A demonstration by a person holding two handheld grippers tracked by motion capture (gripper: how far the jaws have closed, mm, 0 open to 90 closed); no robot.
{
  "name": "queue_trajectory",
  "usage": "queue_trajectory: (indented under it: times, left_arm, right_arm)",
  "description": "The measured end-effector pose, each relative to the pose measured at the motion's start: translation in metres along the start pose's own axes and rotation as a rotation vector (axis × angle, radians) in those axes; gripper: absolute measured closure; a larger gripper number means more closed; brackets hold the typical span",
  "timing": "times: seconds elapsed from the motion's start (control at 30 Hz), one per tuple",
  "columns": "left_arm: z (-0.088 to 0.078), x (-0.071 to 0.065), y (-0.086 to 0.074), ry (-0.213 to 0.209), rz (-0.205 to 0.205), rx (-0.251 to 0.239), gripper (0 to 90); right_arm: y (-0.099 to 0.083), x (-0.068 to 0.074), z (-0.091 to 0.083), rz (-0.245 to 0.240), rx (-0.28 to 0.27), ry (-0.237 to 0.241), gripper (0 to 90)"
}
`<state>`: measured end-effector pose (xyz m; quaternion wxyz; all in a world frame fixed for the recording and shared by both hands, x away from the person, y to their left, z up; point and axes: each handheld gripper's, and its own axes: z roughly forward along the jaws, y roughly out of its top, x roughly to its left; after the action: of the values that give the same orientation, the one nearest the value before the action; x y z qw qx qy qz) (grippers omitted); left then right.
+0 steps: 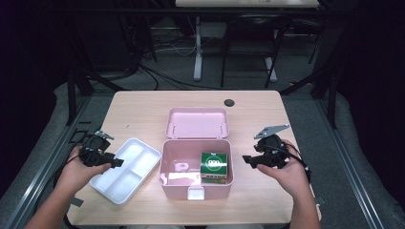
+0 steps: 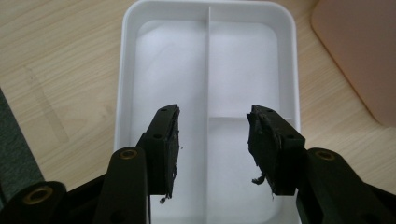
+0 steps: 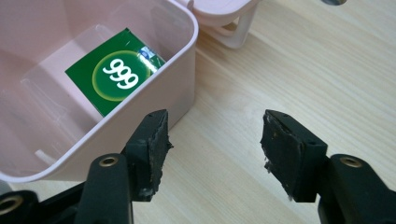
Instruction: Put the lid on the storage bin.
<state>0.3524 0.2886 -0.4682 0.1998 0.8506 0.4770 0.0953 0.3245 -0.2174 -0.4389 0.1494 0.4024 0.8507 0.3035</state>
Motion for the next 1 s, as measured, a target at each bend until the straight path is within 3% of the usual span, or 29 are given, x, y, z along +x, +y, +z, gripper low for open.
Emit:
queue_trajectory:
  times: [0.13, 0.27, 0.37, 0.7, 1.0]
  left_arm:
    - [0.006, 0.002, 0.006, 0.015, 0.01, 0.053, 55.0]
    - [0.008, 0.001, 0.009, 0.028, 0.012, 0.063, 56.3]
    - [0.011, 0.002, 0.013, 0.021, 0.015, 0.09, 58.7]
    - [0.019, -0.001, 0.024, 0.025, 0.029, 0.169, 63.4]
    - [0.038, -0.001, 0.027, 0.047, 0.048, 0.263, 69.5]
  right_arm:
    - [0.0, -0.001, -0.003, 0.006, -0.019, -0.008, 39.1]
    - [-0.001, -0.001, -0.003, -0.006, -0.013, -0.019, 37.9]
    - [-0.002, 0.0, -0.001, -0.016, 0.01, -0.033, 37.1]
    - [-0.003, -0.002, -0.006, -0.018, -0.002, -0.039, 39.1]
    - [-0.005, -0.005, -0.01, -0.011, -0.021, -0.053, 41.2]
